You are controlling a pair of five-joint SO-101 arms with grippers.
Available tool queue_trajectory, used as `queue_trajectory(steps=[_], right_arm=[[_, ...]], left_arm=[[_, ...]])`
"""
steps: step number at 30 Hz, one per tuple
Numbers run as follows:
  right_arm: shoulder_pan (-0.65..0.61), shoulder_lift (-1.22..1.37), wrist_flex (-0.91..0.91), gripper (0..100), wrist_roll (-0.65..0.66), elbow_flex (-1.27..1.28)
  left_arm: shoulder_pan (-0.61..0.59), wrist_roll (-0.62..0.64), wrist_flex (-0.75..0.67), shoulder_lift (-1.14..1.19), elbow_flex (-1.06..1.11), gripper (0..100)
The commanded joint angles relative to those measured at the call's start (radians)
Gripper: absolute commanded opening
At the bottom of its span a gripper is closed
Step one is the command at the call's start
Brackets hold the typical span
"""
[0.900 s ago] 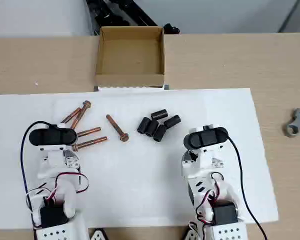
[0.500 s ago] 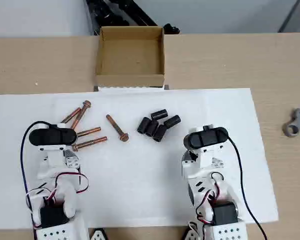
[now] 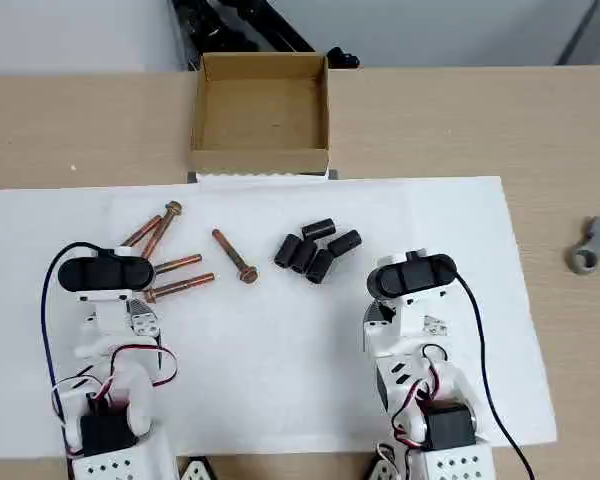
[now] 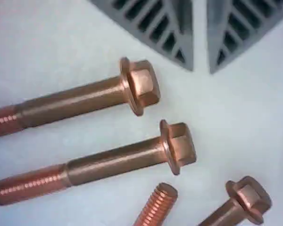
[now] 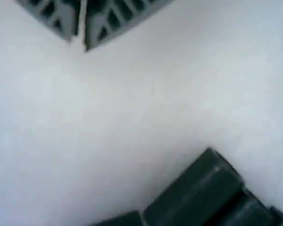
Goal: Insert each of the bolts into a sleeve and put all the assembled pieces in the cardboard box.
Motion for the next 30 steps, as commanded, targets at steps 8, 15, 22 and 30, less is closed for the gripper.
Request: queue_trajectory(steps=[8,15,22,30], right_arm=[[0.004,-0.012,-0.004,0.5,0.006,0.003],[0.002,-0.012,-0.004,0.5,0.006,0.003],[0.008,-0.012,-0.004,0.5,0.005,0.000],[0.012,-0.012,0.048,0.5,0.006,-0.018]], left_arm=[[0.005,-0.003,0.002,0.003,-0.005,0],[0.006,-0.005,0.002,0.003,-0.007,0],[0.006,-0.058,-0.026,0.003,-0.002,0],[0.005,-0.075,-0.064,0.009,-0.024,0]])
